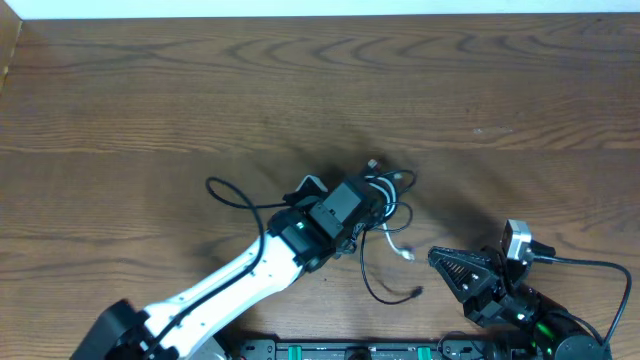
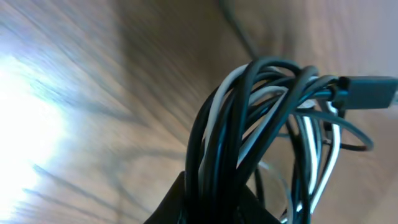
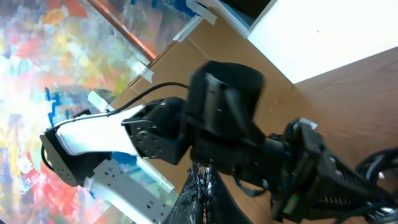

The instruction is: Untangle cables

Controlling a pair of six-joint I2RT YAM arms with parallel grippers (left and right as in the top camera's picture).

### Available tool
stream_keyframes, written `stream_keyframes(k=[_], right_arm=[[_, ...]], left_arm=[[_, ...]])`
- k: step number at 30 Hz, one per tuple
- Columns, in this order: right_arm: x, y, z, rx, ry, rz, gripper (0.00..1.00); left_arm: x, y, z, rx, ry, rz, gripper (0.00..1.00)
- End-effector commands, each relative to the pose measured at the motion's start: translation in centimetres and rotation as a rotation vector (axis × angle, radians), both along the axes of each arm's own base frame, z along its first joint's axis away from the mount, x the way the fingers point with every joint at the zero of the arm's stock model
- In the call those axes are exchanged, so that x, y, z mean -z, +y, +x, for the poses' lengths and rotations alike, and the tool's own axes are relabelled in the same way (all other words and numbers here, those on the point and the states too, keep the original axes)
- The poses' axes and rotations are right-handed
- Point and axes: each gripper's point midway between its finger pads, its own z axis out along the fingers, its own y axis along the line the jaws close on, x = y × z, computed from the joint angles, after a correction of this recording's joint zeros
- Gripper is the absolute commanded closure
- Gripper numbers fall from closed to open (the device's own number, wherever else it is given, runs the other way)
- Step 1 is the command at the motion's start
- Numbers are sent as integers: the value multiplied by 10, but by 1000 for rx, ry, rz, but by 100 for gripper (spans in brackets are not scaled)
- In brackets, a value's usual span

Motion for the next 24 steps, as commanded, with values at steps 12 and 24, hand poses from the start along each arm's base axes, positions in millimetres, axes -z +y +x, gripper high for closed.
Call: stream_keyframes(k=[12, 24], right_arm=[[77, -14, 45, 135, 587, 85, 46], [98, -27, 59, 228, 778, 174, 50]], left_arm=[[-14, -25, 20, 536, -319, 169, 92], [-38, -53, 29, 549, -447, 90, 93]])
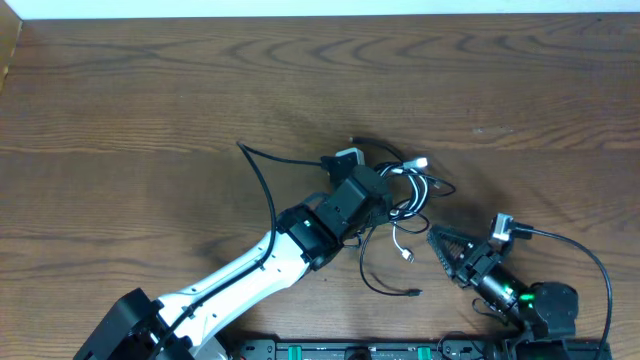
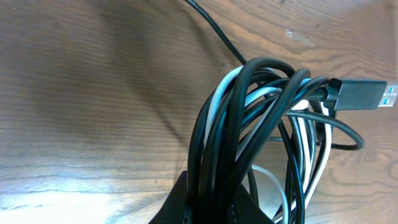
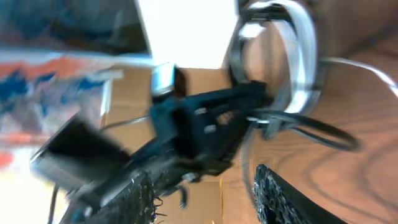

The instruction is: Untangle cables

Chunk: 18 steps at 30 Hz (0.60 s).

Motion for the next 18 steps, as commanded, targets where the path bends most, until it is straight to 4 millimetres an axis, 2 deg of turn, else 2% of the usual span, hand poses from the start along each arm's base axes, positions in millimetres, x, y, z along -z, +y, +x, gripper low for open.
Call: stream_keyframes(k=[1, 5, 9, 13, 18], right_arm=[[2, -6, 6, 54, 48, 35, 49], [4, -9, 9, 75, 60, 40, 48], [4, -12, 12, 102, 59, 39, 48], [4, -15, 14, 122, 58, 38, 52], [4, -17, 16, 140, 57, 37, 53]], left_arm=[[-11, -12, -2, 42, -51, -19, 93], [-21, -27, -7, 107, -131, -15, 93], [-24, -32, -13, 140, -226, 65, 92], [-26, -41, -28, 221, -323, 153, 92], [-35, -45, -33, 222, -371, 167, 93]])
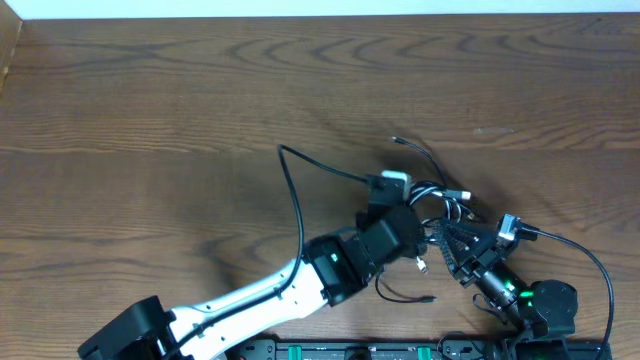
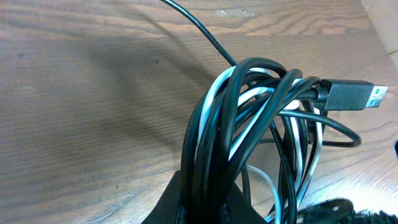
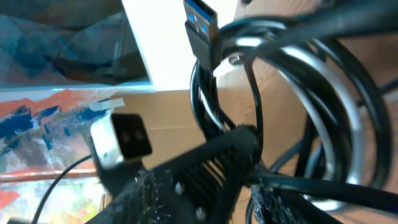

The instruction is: Untangle cables

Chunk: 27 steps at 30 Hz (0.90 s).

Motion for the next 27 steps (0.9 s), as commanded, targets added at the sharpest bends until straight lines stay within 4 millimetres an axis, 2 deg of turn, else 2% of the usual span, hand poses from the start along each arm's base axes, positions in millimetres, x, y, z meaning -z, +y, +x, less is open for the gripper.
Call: stream_keyframes(k=[1, 5, 8, 9, 10, 11, 16, 21, 24, 27], right_arm=[[2, -5, 5, 43, 7, -2, 53], [3, -6, 5, 46, 14, -3, 59], [9, -6, 7, 49, 28, -22, 73], [12, -7, 8, 51, 38, -29, 80], [16, -7, 9, 52, 62, -31, 93], [20, -7, 10, 55, 81, -34, 99], [39, -7, 12, 52, 150, -71, 99], [45, -7, 13, 37, 111, -156, 99], [38, -7, 15, 33, 47, -190, 99], [31, -8, 17, 41, -5, -208, 99]], left_arm=[[-18, 2, 3, -5, -98, 17, 93], [-36, 5, 4, -19, -125, -17, 92], [-52, 10, 6, -39, -155, -47, 93], [-58, 11, 5, -40, -161, -60, 92], [-64, 12, 4, -40, -167, -75, 92], [-67, 13, 4, -39, -170, -81, 92], [-63, 21, 0, -38, -154, -48, 92], [-52, 29, -2, -46, -135, 10, 92], [-52, 49, 11, -142, -189, 76, 93], [-57, 78, 27, -308, -256, 135, 92]])
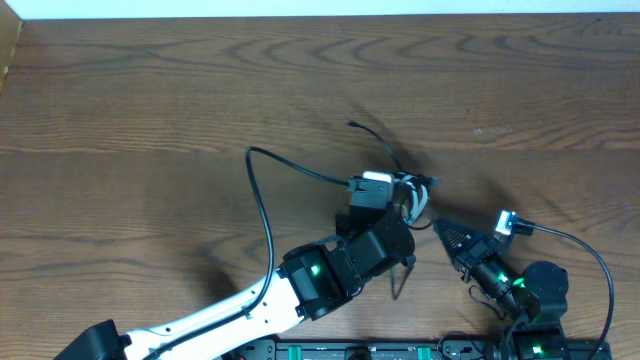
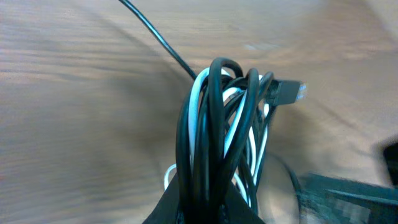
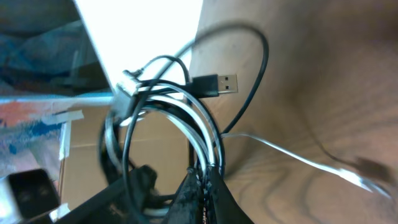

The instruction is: Untangle cables

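A tangled bundle of black and white cables (image 1: 408, 193) hangs between both grippers above the wooden table (image 1: 150, 90). My left gripper (image 1: 390, 200) is shut on the bundle's thick middle (image 2: 214, 124), its jaws (image 2: 202, 208) pinching several strands. My right gripper (image 1: 444, 229) comes in from the lower right and is shut on a few black and white strands (image 3: 207, 180). A black USB plug (image 3: 217, 83) sticks out of the bundle's top (image 2: 286, 92). One long black cable (image 1: 258, 190) loops away to the left.
Another thin black cable end (image 1: 372, 138) trails toward the far side of the table. A white cable tail (image 3: 298, 158) lies across the wood below the bundle. The left arm (image 1: 250, 300) crosses the near left part of the table.
The right gripper, then open beside the bundle, is now shut on some of its strands. The left gripper with the bundle sits slightly further left and back.
At first the left gripper held the bundle mid-table while the right gripper stood open at the near right. The bundle then lay further right, then right beside the open right fingers. Now both grippers hold it.
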Controlling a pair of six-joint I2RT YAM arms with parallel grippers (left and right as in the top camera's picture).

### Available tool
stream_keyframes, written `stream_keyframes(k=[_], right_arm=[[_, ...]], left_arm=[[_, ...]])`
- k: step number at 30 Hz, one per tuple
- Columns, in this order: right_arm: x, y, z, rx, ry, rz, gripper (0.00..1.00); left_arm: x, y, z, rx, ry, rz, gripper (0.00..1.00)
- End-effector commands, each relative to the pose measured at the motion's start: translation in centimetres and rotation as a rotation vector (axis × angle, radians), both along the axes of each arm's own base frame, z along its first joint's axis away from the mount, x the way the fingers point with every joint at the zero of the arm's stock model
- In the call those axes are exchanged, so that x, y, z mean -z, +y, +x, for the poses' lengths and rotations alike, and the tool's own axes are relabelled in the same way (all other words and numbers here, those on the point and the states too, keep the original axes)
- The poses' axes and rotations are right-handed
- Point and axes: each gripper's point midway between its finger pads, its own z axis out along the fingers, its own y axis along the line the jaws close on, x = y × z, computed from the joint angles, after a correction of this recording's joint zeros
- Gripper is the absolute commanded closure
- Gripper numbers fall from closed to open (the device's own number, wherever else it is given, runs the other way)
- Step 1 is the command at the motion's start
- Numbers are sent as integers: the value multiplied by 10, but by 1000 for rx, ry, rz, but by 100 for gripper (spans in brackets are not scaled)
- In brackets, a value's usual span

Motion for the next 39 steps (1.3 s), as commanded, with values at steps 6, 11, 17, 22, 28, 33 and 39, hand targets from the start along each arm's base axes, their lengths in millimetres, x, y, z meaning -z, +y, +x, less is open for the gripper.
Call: stream_keyframes(k=[6, 11, 17, 22, 28, 33, 39], right_arm=[[7, -4, 2, 17, -18, -70, 99], [13, -3, -1, 5, 7, -77, 99], [8, 6, -7, -71, -48, -99, 72], [-12, 14, -10, -91, 9, 86, 47], [-34, 7, -1, -42, -108, 76, 43], [-29, 2, 4, -14, -175, -38, 39], [-26, -6, 10, 41, -163, -49, 47]], left_arm=[[-34, 64, 41, -397, -159, -50, 92], [-39, 80, 53, -558, -114, -234, 92], [-30, 66, 48, -482, -38, -252, 92], [-18, 36, 33, -369, 120, -341, 92], [-12, 21, 22, -256, 177, -315, 92], [-15, -4, 7, -105, 247, -354, 92], [-21, -30, -16, 152, 260, -333, 92]])
